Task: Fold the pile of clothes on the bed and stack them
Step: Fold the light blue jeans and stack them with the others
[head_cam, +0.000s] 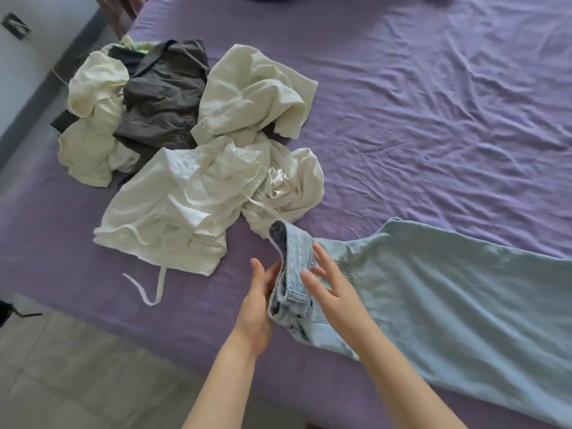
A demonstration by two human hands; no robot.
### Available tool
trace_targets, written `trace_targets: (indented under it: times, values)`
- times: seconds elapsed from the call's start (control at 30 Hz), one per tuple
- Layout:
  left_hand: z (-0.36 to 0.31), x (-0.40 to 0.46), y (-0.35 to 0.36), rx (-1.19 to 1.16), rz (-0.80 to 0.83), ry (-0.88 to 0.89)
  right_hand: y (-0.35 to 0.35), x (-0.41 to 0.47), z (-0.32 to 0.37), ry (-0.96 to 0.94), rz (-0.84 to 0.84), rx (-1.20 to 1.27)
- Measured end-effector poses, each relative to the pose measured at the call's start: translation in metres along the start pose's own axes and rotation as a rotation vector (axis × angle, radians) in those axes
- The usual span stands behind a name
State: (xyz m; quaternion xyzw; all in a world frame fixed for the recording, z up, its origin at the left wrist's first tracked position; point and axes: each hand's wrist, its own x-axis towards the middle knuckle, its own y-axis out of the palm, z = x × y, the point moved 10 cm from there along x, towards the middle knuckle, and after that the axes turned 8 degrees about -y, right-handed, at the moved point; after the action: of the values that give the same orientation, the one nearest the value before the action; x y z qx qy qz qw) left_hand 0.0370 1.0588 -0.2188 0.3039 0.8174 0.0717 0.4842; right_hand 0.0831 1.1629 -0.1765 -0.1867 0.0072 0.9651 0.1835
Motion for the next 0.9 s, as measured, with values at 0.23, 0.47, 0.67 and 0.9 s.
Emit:
trace_targets:
  times: [0.23, 0.47, 0.67, 0.9]
  values:
    - [0.003, -0.002, 0.097, 0.229, 0.045, 0.091, -0.079, -0.037, 0.042, -0.065, -0.177, -0.057]
    - [0.031, 0.002, 0.185, 0.372, 0.109, 0.111, -0.168, -0.08, 0.016, 0.008, -0.332, -0.308]
    - [0.052, 0.026, 0.221, 1.114, -0.139, 0.354, -0.238, -0.116, -0.034, 0.077, -0.485, -0.271]
    - [0.122, 0.073, 0.248, 1.797, -0.209, 0.328, -0.283, -0.139, -0.112, 0.257, -0.524, -0.262]
